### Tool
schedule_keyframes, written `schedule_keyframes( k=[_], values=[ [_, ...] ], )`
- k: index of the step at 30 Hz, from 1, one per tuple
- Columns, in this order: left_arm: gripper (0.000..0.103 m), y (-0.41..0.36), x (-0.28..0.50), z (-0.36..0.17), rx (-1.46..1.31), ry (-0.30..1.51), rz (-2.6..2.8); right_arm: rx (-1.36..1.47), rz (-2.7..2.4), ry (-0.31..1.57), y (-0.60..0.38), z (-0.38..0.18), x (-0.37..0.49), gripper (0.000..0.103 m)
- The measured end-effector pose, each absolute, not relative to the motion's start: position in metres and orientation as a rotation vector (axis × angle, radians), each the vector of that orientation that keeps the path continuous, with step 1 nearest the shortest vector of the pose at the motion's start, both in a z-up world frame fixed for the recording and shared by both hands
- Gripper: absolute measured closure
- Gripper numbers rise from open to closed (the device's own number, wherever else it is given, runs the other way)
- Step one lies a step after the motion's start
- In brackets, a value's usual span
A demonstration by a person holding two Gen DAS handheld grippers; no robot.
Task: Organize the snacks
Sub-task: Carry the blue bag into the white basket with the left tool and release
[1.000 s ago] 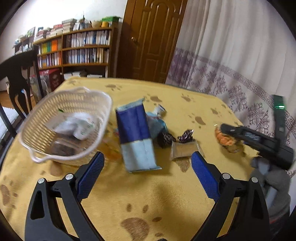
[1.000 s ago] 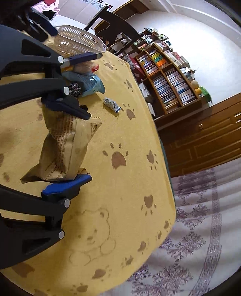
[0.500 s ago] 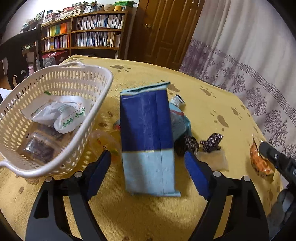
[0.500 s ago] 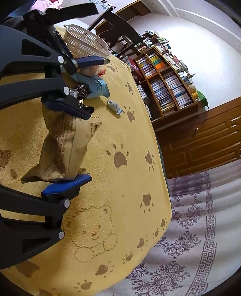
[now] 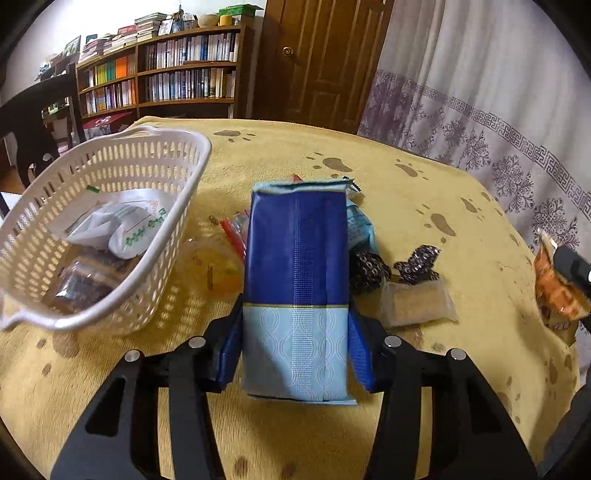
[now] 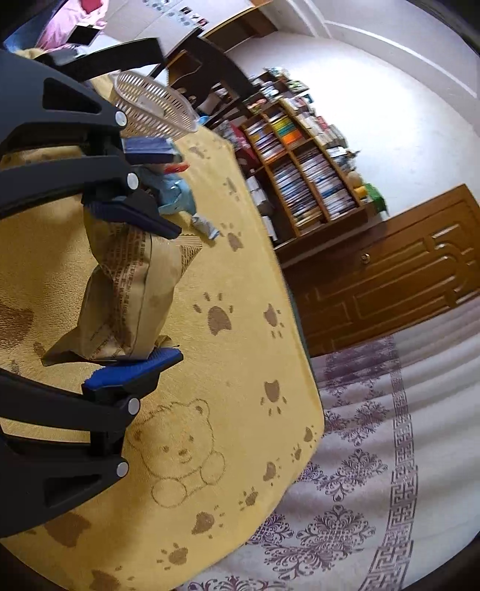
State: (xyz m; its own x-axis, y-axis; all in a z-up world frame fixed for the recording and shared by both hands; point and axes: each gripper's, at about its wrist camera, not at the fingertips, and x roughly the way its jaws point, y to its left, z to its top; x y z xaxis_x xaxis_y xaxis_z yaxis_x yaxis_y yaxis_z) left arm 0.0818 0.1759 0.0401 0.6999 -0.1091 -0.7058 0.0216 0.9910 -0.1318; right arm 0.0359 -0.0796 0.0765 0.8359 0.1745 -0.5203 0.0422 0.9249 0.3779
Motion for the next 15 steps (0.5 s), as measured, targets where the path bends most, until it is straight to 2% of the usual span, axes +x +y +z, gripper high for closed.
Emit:
schedule_keyframes(
  k=[15],
  values=[
    [0.052,0.147,0.027,0.091,-0.021,0.664,-0.122,0.439,0.065,0.547,-0.094,0.081,0.024,0.042]
  ],
)
